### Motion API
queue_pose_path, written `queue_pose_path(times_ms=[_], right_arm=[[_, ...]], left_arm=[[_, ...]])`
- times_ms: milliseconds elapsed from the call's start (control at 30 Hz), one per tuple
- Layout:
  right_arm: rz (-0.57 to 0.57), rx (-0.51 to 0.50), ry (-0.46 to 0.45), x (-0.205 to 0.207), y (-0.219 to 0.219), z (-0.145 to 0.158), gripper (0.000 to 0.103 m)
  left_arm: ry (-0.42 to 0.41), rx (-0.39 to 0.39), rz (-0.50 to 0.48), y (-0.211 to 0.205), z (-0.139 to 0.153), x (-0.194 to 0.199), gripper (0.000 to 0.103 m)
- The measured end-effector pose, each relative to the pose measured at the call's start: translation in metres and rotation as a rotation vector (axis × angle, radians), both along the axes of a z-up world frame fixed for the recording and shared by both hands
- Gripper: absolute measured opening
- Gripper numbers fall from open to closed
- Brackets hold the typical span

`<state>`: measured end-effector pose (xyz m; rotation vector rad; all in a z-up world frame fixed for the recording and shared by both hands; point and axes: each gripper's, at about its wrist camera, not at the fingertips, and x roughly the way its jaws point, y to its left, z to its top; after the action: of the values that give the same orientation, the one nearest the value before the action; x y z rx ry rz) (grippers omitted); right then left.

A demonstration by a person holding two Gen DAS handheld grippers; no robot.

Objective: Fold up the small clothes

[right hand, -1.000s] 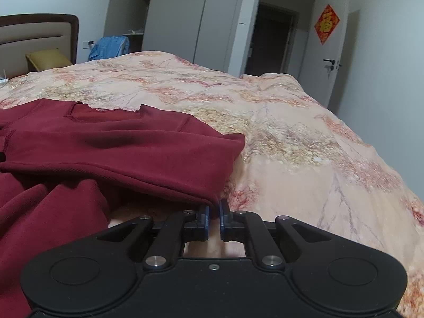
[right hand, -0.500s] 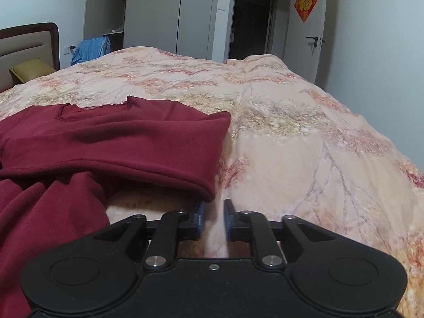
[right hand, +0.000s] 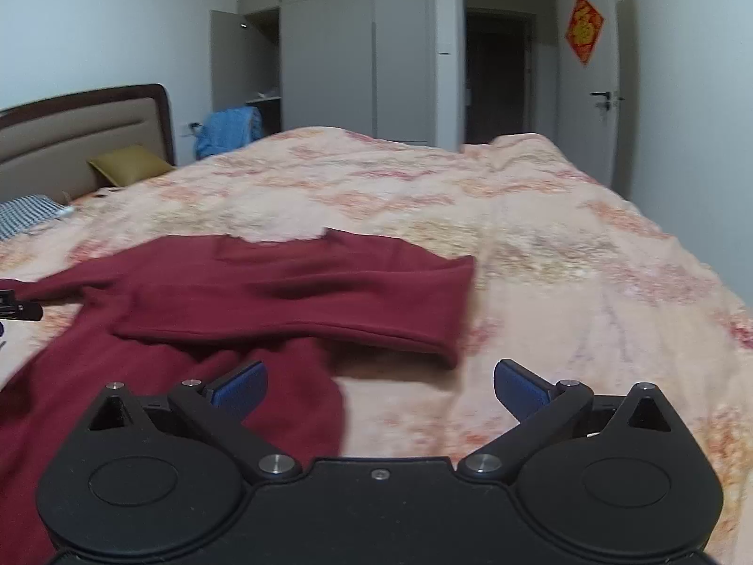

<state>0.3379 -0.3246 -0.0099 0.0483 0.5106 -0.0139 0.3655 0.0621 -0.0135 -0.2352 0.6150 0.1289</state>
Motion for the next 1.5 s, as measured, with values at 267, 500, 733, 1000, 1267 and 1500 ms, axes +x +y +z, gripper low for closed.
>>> queue_pose_path(times_ms=[267, 500, 733, 1000, 1267, 1500], right_arm=[[0.144, 0.098, 0.008, -0.007, 0.062, 0.003, 0.102], [0.215, 0.093, 0.064, 0.001, 0.101, -0.015, 0.102], [0.207, 0.097, 0.102, 0.004, 0.115, -0.029, 0.102], [0.191, 0.090, 0.132, 0.007, 0.117, -0.039, 0.102], [0.194, 0.091, 0.123, 0.009, 0.118, -0.040, 0.102], [0.193, 0.105, 0.122, 0.009, 0.117, -0.039, 0.102]], left_arm=[[-0.005, 0.014, 0.279, 0.128, 0.002, 0.011, 0.103], [-0.061, -0.151, 0.388, 0.204, -0.014, 0.027, 0.100], [-0.099, -0.179, 0.535, 0.223, -0.020, 0.044, 0.072], [-0.119, -0.227, 0.614, 0.233, -0.028, 0.055, 0.016], [-0.294, -0.229, 0.632, 0.227, -0.010, 0.018, 0.004], [-0.296, -0.198, 0.606, 0.219, -0.002, 0.006, 0.004]])
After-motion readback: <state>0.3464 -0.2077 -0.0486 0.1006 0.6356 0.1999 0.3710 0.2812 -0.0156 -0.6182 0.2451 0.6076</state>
